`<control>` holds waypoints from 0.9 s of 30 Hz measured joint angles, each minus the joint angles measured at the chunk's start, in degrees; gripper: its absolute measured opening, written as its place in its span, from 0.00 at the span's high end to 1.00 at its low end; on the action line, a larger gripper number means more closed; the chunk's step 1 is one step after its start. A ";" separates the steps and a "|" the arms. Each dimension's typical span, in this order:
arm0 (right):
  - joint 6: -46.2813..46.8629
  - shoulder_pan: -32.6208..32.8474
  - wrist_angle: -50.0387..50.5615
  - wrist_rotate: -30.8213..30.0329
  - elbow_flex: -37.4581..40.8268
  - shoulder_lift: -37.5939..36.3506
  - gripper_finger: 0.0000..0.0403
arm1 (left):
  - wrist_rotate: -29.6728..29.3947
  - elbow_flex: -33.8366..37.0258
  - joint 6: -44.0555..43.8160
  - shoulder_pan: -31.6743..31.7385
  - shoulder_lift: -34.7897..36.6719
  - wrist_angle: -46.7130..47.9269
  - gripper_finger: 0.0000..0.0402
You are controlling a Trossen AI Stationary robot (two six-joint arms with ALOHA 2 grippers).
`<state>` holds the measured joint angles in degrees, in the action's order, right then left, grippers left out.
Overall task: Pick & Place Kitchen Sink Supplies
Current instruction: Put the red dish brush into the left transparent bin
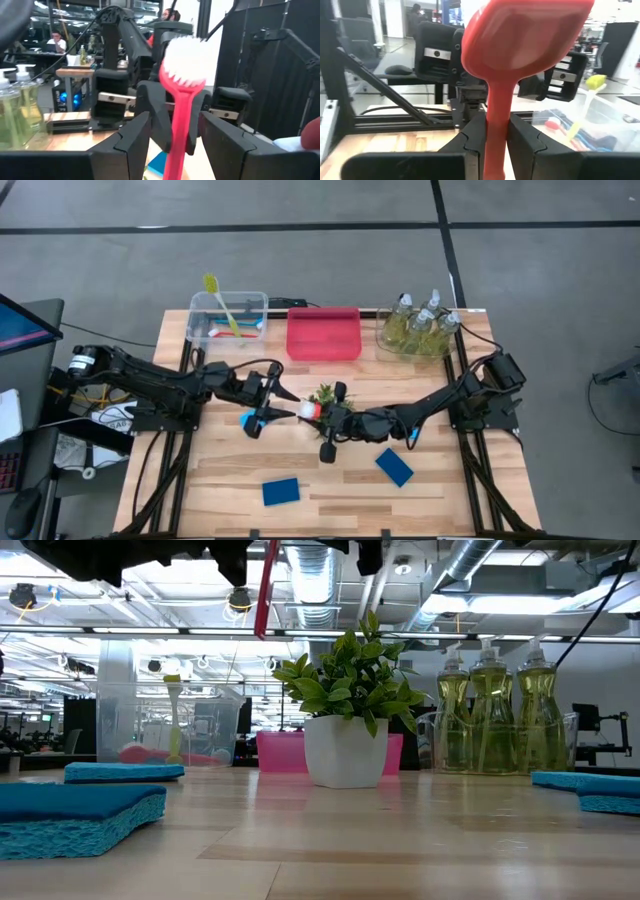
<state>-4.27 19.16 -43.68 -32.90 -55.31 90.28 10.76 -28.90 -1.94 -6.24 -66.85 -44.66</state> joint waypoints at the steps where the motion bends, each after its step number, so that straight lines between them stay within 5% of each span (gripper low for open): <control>1: 0.32 -0.09 0.00 0.36 0.00 0.00 0.87 | -0.01 -0.08 -0.01 -0.27 0.02 -0.01 0.57; 15: 0.92 -0.13 1.27 0.50 0.13 0.09 0.87 | -0.20 -6.55 0.19 -1.68 -9.94 -0.35 0.57; 27: 0.87 -0.20 1.20 0.52 0.11 0.09 0.87 | -1.89 -6.76 -0.02 -1.68 -9.29 -0.24 0.57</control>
<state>-3.40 18.96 -42.48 -32.38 -55.20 90.37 8.87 -35.66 -1.96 -7.92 -76.14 -44.91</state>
